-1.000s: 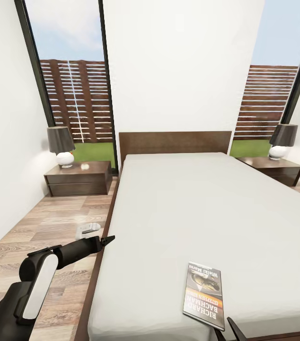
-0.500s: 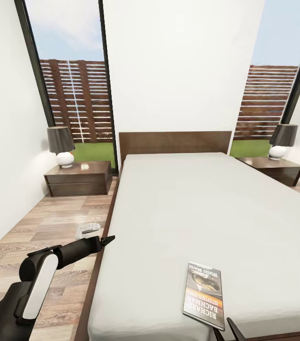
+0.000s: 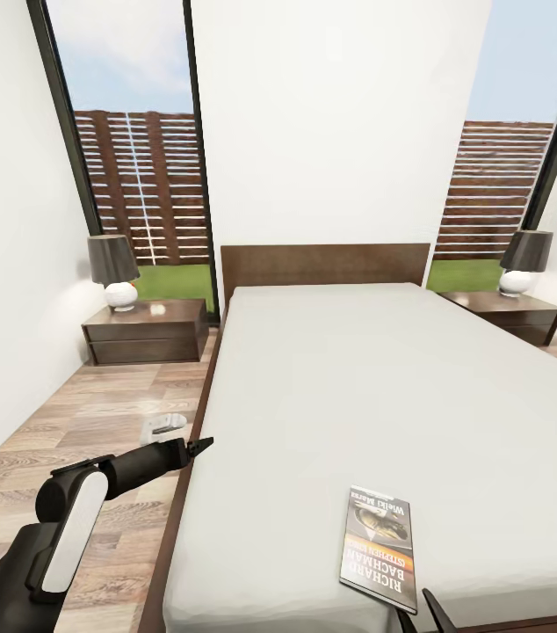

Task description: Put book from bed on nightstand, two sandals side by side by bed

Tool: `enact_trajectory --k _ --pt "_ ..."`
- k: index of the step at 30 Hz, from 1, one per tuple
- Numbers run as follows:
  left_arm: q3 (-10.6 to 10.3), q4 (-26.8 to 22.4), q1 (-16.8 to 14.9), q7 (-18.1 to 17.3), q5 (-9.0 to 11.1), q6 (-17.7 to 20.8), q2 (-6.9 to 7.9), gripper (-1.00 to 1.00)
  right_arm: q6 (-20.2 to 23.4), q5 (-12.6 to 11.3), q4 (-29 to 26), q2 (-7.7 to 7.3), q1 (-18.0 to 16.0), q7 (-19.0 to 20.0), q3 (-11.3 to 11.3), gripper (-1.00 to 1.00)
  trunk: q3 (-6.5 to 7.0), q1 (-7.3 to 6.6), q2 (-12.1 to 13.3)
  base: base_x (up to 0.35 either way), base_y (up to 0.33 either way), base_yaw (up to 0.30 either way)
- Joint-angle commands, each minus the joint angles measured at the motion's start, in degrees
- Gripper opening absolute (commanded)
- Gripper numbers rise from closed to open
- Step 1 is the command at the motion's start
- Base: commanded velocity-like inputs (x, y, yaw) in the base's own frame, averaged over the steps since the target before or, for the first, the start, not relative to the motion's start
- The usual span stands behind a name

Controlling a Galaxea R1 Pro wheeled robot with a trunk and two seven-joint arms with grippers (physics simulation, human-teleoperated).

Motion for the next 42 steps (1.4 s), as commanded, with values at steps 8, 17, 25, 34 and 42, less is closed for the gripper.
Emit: enact_trajectory --k 8,17,25,34,42 --pt "0.08 -0.02 -0.04 -0.52 -0.4 0.25 -0.01 1.0 0.33 -0.34 0.02 0.09 -0.04 0.16 -0.37 -1.0 -0.05 -0.01 -0.02 0.0 0.0 0.0" --pt "0.08 -0.02 -0.04 -0.52 -0.4 0.25 -0.01 1.0 0.33 -0.4 -0.09 0.22 -0.04 0.16 -0.48 -1.0 -0.05 -0.01 -0.02 0.0 0.0 0.0" --pt "0.14 -0.02 -0.04 -0.53 -0.4 0.25 -0.01 1.0 0.33 -0.42 -0.02 0.24 -0.04 0.16 -0.54 -1.0 -0.05 -0.01 -0.02 0.0 0.0 0.0" --pt "0.17 -0.02 -0.04 -0.51 -0.4 0.25 -0.01 1.0 0.33 -0.4 0.02 0.24 -0.04 0.16 -0.51 -1.0 -0.05 -0.01 -0.02 0.0 0.0 0.0" --pt "0.13 -0.02 -0.04 -0.53 -0.4 0.25 -0.01 1.0 0.26 -0.3 0.02 0.24 -0.04 0.16 -0.46 -1.0 -0.05 -0.01 -0.02 0.0 0.0 0.0"
